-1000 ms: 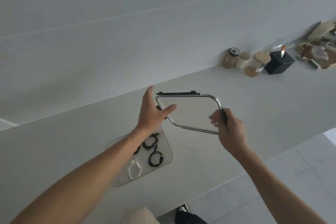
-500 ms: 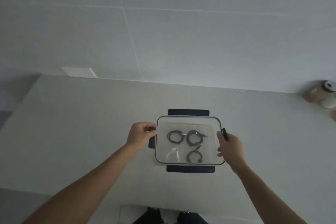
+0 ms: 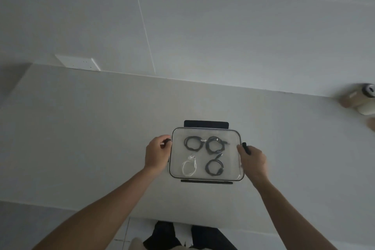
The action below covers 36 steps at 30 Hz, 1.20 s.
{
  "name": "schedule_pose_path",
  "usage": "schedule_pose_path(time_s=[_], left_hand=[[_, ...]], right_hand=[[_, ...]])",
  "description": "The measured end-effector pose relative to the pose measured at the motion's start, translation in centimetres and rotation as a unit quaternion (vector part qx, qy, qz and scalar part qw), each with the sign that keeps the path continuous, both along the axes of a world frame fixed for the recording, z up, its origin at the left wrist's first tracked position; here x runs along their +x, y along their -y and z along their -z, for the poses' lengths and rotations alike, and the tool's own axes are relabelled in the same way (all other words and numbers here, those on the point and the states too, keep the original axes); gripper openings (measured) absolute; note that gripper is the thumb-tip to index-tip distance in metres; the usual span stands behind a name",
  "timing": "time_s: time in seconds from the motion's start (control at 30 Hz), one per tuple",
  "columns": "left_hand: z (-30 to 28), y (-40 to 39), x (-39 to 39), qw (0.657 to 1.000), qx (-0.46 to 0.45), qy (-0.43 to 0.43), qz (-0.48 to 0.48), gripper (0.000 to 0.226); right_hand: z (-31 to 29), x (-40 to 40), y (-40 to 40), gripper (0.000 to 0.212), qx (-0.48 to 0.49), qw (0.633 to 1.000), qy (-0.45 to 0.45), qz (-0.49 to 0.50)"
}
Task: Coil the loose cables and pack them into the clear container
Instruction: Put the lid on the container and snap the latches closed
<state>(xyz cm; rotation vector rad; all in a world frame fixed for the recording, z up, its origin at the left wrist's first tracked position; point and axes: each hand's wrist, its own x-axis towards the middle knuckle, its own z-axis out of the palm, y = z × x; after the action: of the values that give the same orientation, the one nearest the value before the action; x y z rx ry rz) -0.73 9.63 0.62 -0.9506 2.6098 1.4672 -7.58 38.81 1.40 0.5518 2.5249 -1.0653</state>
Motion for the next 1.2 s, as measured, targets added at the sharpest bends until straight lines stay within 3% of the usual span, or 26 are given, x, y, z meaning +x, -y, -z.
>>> schedule_pose_path(time_s=[0.23,0.5,0.73,0.8,0.9,0.97,1.07,1.2], left_hand=[[0.9,0.1,-0.2,0.996,0.021,0.022,-0.079,0.015],[0.3,0.0,-0.1,0.995,0.014,-0.007,-0.101,0.011],[0.6,0.4,-0.7,0.997,0.032,0.017,-0.074,0.011],[0.6,0.6,-0.7,0.996,0.040,0.026,-0.077,0.009],[0.4,1.2,-0.5,0.990,0.054,0.076,-0.110,0.026],[0.1,1.3,0.0,0.990,0.024,0.089,-0.110,0.033],[-0.4,0.5,0.8,0.996,-0.008,0.074,-0.045,0.025],[0.0,-0.2,1.6,0.997,-0.027,0.074,0.012,0.031]], right_hand=[[-0.2,-0.6,-1.1,0.049,-0.013,0.999,0.034,-0.008],[0.0,0.2,0.0,0.050,0.078,0.994,0.011,-0.075],[0.1,-1.3,-0.8,0.045,0.017,0.998,0.038,-0.053],[0.1,-1.5,-1.3,0.041,-0.035,0.998,0.053,-0.030],[-0.4,-1.4,-1.4,0.032,-0.124,0.989,0.069,0.034],[-0.6,-0.6,-1.2,0.033,-0.083,0.996,0.033,0.027],[-0.4,0.9,-0.6,0.025,0.043,0.998,-0.043,-0.030],[0.3,2.4,0.1,0.045,0.077,0.994,-0.047,-0.059]])
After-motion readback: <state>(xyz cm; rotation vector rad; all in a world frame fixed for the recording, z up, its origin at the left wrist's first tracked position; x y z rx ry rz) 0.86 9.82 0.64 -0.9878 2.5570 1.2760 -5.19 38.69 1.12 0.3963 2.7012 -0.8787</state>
